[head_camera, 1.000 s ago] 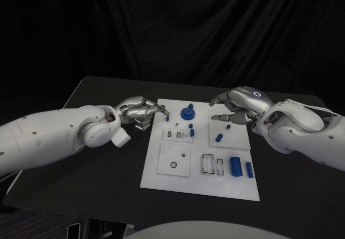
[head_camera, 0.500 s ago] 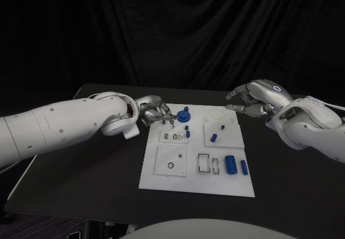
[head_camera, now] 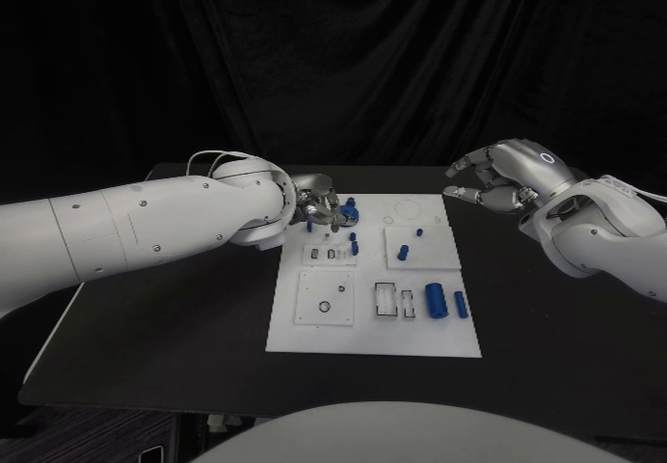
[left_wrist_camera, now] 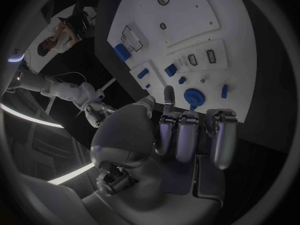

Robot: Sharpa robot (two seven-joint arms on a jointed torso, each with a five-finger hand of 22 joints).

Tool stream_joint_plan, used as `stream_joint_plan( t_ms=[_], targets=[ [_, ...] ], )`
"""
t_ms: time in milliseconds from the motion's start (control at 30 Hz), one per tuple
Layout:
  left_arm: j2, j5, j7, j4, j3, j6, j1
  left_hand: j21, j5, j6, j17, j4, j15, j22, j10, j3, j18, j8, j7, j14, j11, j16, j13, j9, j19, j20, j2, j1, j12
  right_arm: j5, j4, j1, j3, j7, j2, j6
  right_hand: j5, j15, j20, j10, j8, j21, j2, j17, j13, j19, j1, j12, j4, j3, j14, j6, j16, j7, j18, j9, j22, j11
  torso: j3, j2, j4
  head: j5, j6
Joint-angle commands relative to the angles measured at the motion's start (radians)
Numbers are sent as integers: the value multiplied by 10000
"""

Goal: Assemble the parts on the task board

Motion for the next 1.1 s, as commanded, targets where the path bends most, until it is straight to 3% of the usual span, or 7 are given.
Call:
stream_joint_plan(
  t_ms=[33,200,367,467,700,867,1100],
  targets=[
    [212,-462,-941,-117,10,122,22,51,-130,-32,2629,19,-114,1694,1038,-230,-164,144,-48,1056,-100,27,2630,489,70,-58,30,-308,36,29,-70,-58,7,-126,59,-273,66,19,17,14,31,18,34,547,757,47,-98,-33,47,4,83,63,16,9,13,-18,1370,48,90,-89,-113,77,-15],
    [459,-480,-1392,-274,10,377,15,47,-243,-5,2629,4,-173,1724,1038,-469,-172,276,-109,1056,-157,27,2630,1023,120,-109,77,-560,36,32,-149,-83,7,-165,185,-241,70,21,18,6,31,14,30,538,744,47,-100,-39,44,2,79,69,6,9,14,-20,1369,54,142,-105,-246,240,-15],
    [671,-486,-1714,-476,8,579,-2,51,-229,39,2629,-2,-208,1750,1038,-553,-179,298,-144,1056,-192,27,2630,1228,158,-140,90,-617,36,34,-199,-93,7,-174,265,-237,77,24,19,1,31,1,27,530,736,44,-99,-42,41,2,76,74,-3,11,16,-22,1366,58,152,-111,-314,364,-15],
    [817,-488,-1852,-632,8,611,-29,68,-465,82,2629,-54,-249,1803,1038,-558,-195,260,-184,1056,-233,27,2630,1416,228,-181,144,-592,36,34,-223,-96,7,-158,286,-270,77,24,19,1,31,1,27,530,736,44,-99,-42,41,2,76,74,-3,11,16,-22,1366,58,168,-107,-378,444,-15],
    [1061,-489,-2122,-920,6,851,-119,112,-476,327,2629,-65,-320,1912,1038,-590,-228,231,-266,1056,-308,27,2630,1614,361,-244,169,-639,36,34,-259,-99,7,-159,309,-310,120,33,25,-7,25,-19,11,520,718,44,-75,-51,25,7,78,87,-14,15,19,-35,1360,67,183,-106,-383,468,-15],
    [1165,-488,-2157,-1016,6,885,-236,106,-440,363,2629,-86,-341,1906,1038,-579,-225,194,-287,1056,-329,27,2630,1657,358,-265,187,-627,36,34,-246,-99,7,-180,311,-335,144,36,28,-20,21,-11,7,509,697,49,-63,-61,22,12,75,93,-27,17,17,-42,1362,69,225,-70,-437,529,-15],
    [1219,-488,-2067,-1117,6,830,-444,65,-360,337,2629,-152,-372,1845,1038,-553,-207,-62,-289,1056,-346,27,2630,1681,300,-306,190,-577,36,34,-284,-105,7,-224,360,-319,154,36,29,-10,20,-19,4,509,708,48,-59,-55,22,12,76,95,-26,18,19,-45,1360,70,221,-83,-427,489,-15]
  ],
)
